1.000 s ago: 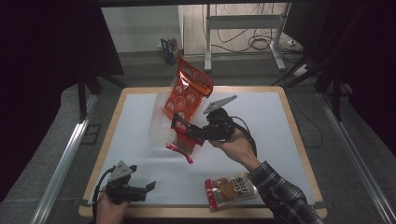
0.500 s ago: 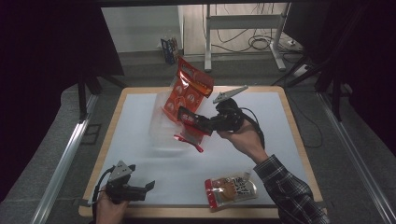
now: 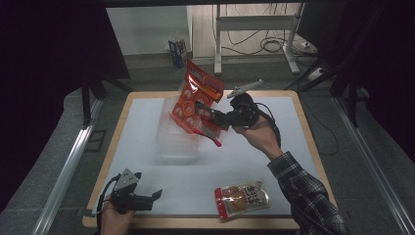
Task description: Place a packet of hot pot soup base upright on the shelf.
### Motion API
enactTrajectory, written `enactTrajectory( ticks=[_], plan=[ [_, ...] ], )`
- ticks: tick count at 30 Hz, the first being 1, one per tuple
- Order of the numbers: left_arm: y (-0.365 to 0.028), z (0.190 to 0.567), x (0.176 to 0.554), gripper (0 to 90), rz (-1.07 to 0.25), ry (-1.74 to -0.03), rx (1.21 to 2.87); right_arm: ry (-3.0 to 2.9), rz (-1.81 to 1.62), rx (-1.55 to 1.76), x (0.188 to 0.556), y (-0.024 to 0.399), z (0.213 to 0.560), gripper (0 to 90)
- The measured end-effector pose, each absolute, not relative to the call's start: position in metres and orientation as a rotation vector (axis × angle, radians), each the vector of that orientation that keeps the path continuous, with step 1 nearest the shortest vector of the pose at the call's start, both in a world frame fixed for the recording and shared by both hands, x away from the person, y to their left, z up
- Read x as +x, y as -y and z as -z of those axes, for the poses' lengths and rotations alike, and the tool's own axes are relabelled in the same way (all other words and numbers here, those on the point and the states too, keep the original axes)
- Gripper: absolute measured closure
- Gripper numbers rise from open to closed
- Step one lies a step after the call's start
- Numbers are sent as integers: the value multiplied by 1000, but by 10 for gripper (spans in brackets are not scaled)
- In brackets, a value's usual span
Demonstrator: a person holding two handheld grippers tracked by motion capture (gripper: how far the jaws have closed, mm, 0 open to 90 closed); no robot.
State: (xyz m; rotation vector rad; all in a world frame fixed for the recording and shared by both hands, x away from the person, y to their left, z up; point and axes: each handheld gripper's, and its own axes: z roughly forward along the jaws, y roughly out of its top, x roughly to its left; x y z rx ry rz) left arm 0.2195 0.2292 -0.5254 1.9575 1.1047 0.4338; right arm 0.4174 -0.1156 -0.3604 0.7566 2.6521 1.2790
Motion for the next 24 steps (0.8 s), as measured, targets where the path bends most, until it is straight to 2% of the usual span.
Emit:
enactTrajectory(
  ticks=[10, 24],
  plan=[
    [-230, 525, 219, 2, -439, -1106, 1953, -2727, -1220, 701, 436, 94, 374, 886],
    [-231, 525, 220, 0, -436, -1105, 1960, -2790, -1138, 614, 441, 66, 381, 885]
  ],
)
